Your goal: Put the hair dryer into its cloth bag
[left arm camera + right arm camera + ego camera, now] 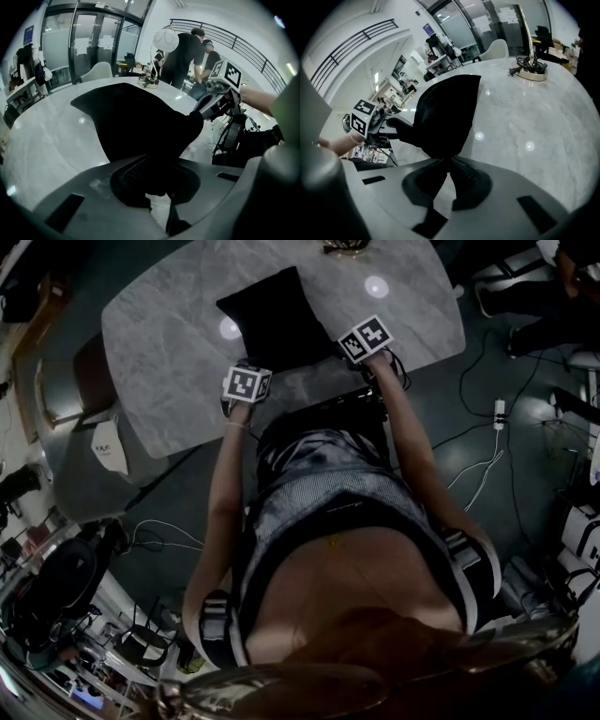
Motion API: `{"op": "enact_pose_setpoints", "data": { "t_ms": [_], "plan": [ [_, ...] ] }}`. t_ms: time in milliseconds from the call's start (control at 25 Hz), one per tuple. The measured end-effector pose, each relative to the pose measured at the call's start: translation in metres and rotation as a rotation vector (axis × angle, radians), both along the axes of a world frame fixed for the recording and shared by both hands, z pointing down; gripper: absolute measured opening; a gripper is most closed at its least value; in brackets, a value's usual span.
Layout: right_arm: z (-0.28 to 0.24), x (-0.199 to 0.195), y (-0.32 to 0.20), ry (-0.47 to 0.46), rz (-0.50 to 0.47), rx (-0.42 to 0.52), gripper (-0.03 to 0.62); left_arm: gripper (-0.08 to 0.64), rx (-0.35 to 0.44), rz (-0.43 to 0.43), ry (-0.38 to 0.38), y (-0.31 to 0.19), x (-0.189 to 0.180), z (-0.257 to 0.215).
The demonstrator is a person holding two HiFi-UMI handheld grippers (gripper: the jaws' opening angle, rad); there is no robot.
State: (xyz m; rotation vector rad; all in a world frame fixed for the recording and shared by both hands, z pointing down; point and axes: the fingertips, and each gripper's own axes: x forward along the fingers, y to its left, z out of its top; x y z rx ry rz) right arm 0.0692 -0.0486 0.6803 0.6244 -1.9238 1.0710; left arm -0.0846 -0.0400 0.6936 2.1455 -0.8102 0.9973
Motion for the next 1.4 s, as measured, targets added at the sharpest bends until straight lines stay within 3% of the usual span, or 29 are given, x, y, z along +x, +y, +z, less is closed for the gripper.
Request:
{"op": "enact_pose_setpoints", "data": {
  "t_ms": [320, 920, 1160, 1400],
  "plan": [
    [0.029, -0.001, 0.000, 0.043, -0.002, -0.054, 0.074, 0.031, -0.049, -0.025, -0.021, 0.001, -0.001, 0.023],
    [0.047, -0.004, -0.005, 0.178, -0.133, -0.065, 0.074, 0.031, -0.140, -0.076, -0.033, -0.005, 0.008, 0.035],
    [0.048, -0.007, -0.002, 0.230, -0.205, -0.050, 0.074, 0.031, -0.149, 0.053, -0.176, -0.007, 0.010, 0.040],
    [0.050, -0.011, 0.000, 0.284, -0.273, -0.010, 0.074, 0.031, -0.147, 0.164, -0.230, -0.008, 0.015, 0.043]
  ]
}}
